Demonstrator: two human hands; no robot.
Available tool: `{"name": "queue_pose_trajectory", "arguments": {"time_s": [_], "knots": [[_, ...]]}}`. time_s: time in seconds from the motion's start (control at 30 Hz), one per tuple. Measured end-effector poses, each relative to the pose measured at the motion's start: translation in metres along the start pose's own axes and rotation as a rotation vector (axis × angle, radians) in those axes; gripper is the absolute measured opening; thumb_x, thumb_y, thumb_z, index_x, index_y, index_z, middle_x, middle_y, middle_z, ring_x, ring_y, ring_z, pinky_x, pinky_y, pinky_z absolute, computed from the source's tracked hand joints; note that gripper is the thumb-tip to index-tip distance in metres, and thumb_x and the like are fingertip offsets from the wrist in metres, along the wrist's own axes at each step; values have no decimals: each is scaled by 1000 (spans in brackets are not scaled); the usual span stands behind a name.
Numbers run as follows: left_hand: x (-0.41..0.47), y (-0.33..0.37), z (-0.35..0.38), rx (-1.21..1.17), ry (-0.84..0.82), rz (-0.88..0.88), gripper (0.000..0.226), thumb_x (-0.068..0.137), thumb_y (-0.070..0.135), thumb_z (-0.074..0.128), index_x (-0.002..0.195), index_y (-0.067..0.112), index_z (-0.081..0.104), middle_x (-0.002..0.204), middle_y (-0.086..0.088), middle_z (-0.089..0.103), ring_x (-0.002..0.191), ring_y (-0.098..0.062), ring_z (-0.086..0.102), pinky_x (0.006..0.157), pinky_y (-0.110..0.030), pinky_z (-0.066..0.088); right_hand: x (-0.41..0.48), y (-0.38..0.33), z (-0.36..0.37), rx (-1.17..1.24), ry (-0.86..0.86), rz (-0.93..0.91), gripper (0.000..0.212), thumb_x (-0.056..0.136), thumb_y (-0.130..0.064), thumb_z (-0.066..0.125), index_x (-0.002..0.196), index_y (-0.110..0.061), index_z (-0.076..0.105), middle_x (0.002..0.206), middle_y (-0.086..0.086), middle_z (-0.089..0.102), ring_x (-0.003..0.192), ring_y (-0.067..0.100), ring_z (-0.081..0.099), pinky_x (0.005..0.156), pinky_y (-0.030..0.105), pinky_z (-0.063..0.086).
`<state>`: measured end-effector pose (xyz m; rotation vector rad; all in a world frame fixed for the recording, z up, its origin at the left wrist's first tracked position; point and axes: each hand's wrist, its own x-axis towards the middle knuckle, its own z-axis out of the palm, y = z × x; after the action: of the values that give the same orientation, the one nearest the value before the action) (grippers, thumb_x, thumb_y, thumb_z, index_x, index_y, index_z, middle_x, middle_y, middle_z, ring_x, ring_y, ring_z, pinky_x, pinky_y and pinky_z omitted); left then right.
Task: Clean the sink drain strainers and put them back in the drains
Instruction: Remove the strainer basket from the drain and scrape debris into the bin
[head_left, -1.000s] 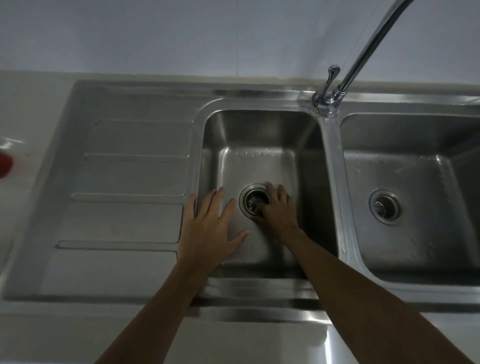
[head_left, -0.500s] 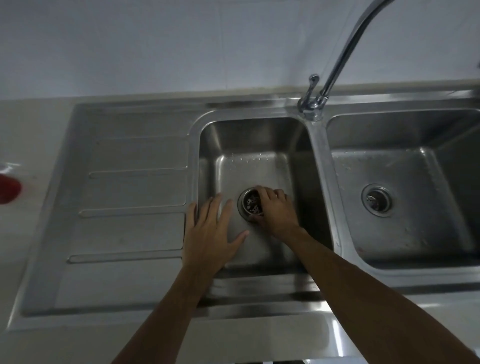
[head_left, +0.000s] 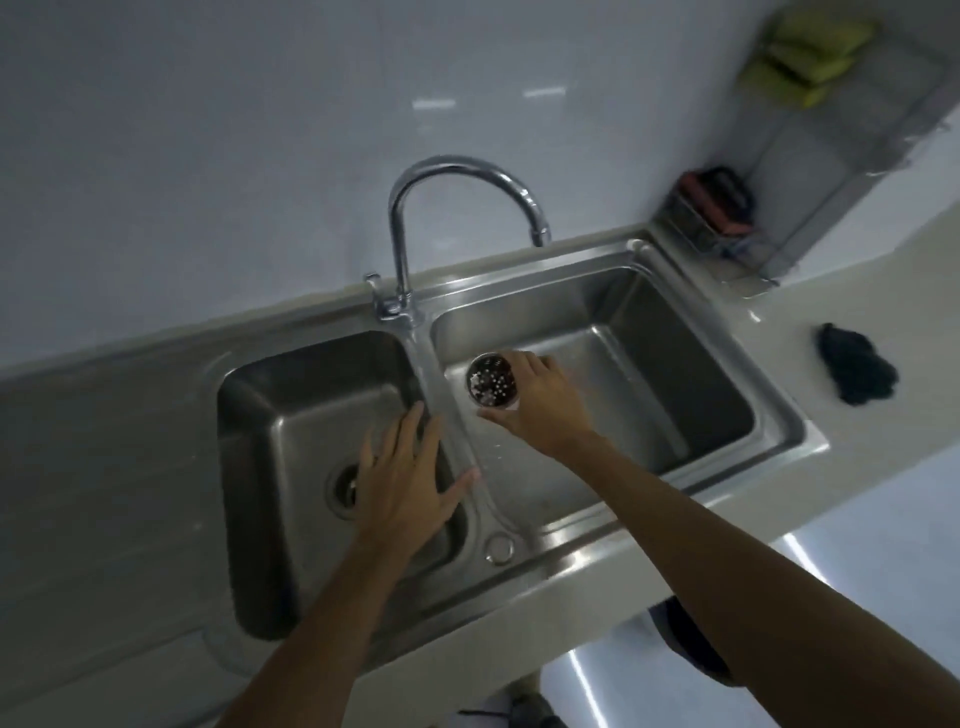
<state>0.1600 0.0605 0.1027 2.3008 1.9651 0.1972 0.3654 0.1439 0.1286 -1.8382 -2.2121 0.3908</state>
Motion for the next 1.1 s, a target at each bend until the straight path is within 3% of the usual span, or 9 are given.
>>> {"name": "queue_pose_trajectory", "arguments": {"time_s": [0.17,0.3,0.43,0.73,1.0,1.1], "knots": [[37,76,28,-24,-18,129,87,92,79,38,155,21,41,164,-7,37,149,-28,37,121,-57,25,-23,115,-17,-35,-25,190,83,71,-60,83,135,-19,50,133,7,62,121,34,54,100,47,47],[62,109,63,23,-74,139,88,92,81,36,156,21,39,164,-6,36,150,-27,35,121,-56,24,-24,195,1,-100,-152,278,84,70,-67,80,130,-18,48,130,8,63,120,34,56,97,44,47],[73,113,98,105,-113,146,84,90,79,44,150,20,48,158,-7,45,142,-29,45,117,-56,29,-10,248,27,-104,-320,340,83,71,-58,84,133,-17,48,132,11,62,124,36,54,101,45,45],[77,108,124,203,-118,115,84,91,80,41,149,20,47,157,-7,45,140,-28,45,116,-58,26,14,279,56,-183,-563,310,78,81,-48,77,140,-15,38,139,16,57,132,42,47,110,53,39],[77,110,122,212,-113,102,83,92,78,44,148,18,49,155,-8,48,140,-28,45,115,-58,31,18,277,61,-231,-597,301,76,82,-45,77,139,-15,36,139,14,56,129,40,50,107,53,41],[77,111,121,211,-122,101,81,93,78,42,146,17,52,153,-9,50,139,-29,47,115,-58,30,19,275,62,-267,-583,292,87,78,-55,79,141,-16,35,144,13,49,133,40,45,110,54,40]]}}
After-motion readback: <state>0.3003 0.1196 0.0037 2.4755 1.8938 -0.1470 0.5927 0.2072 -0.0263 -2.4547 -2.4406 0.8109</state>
